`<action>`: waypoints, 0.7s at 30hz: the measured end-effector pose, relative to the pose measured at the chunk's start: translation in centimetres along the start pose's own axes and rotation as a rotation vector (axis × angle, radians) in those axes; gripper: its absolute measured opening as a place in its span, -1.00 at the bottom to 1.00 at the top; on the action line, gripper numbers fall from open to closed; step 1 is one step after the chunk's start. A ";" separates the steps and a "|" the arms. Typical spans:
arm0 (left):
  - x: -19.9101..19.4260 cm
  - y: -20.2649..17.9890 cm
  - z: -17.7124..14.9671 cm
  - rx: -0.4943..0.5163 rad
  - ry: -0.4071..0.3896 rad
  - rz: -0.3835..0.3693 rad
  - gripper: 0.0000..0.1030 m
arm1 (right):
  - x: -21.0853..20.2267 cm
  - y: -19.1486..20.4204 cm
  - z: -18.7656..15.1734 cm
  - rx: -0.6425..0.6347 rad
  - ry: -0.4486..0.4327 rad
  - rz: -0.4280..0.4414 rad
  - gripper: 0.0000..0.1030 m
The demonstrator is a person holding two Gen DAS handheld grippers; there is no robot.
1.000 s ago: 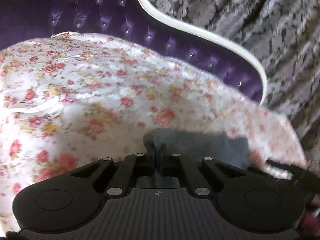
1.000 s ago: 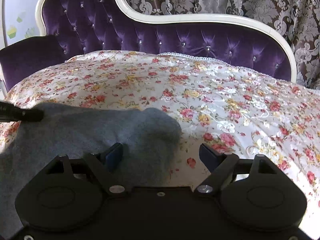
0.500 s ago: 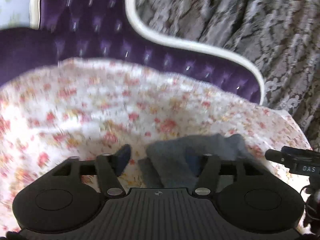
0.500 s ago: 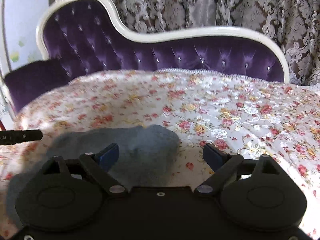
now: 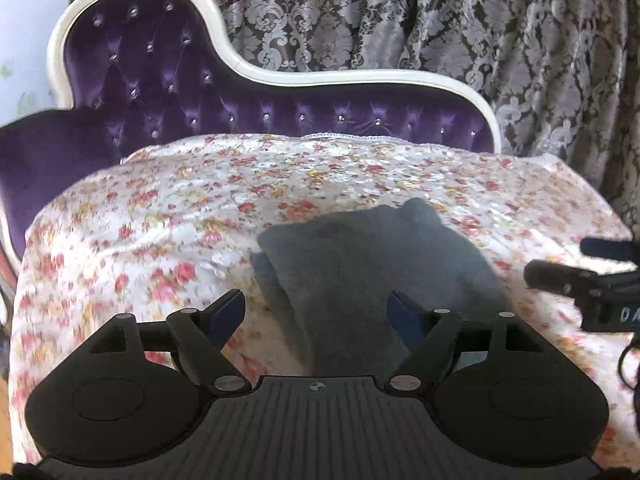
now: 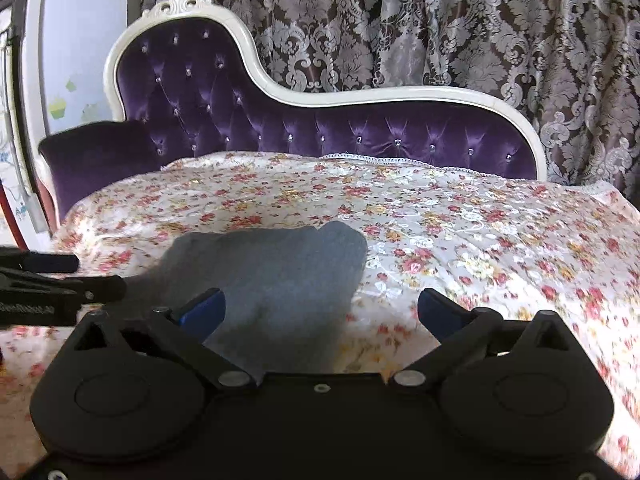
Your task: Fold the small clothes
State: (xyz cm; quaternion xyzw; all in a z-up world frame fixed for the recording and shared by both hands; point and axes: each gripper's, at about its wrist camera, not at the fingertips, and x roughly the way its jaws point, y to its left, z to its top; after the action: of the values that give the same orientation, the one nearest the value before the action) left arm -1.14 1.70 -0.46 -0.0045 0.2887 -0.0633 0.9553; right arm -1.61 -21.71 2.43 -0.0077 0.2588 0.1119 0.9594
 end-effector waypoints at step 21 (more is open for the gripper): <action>-4.8 -2.0 -3.7 -0.096 0.139 0.067 0.50 | -6.6 1.8 -3.6 0.099 0.133 -0.035 0.98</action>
State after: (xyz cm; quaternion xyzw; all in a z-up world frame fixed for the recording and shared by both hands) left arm -7.37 0.43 -0.86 -0.0364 0.3568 -0.0173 0.9333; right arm -9.32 -21.62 2.63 0.0275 0.3269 0.0813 0.9412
